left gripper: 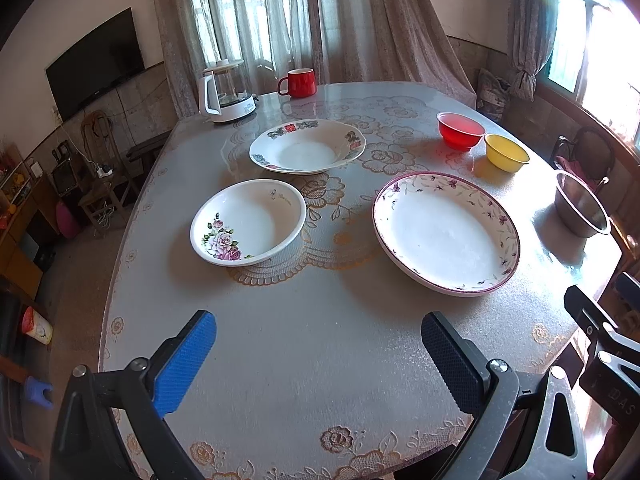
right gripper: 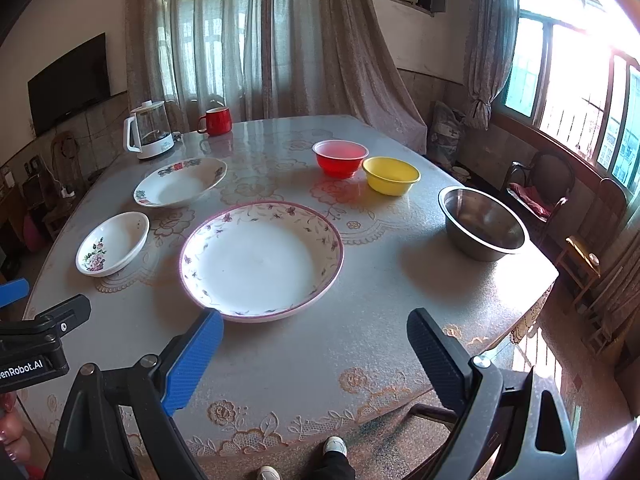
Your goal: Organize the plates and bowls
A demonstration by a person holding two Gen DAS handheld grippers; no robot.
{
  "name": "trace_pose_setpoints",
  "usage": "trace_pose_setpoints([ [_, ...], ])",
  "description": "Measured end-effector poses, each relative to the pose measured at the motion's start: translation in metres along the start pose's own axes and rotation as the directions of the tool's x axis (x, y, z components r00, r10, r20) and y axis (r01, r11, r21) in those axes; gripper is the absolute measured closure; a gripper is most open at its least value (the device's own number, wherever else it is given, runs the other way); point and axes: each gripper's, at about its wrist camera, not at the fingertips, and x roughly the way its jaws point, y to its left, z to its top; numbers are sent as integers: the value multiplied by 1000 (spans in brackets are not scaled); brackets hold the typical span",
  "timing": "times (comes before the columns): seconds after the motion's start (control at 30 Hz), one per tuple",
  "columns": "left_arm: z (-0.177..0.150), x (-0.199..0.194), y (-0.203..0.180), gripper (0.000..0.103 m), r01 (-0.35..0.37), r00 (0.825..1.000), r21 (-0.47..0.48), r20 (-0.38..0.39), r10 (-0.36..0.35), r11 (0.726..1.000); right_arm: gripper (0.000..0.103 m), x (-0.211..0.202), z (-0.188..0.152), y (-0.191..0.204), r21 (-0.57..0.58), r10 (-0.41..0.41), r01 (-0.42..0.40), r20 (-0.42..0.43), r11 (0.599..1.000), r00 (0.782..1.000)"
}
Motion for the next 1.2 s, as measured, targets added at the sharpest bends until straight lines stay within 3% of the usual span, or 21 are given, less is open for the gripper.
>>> trace_pose_setpoints([
  [1.03, 2, 8, -9, 0, -2, 1000, 13, -15, 2, 1000, 8, 4, 2, -6, 9, 10, -10, -12, 1000, 1000],
  [1.2, 2, 13, -13, 0, 52, 998, 16, -44, -51, 999, 8, 7, 3, -8, 11, 24, -23, -20, 1000, 1000],
])
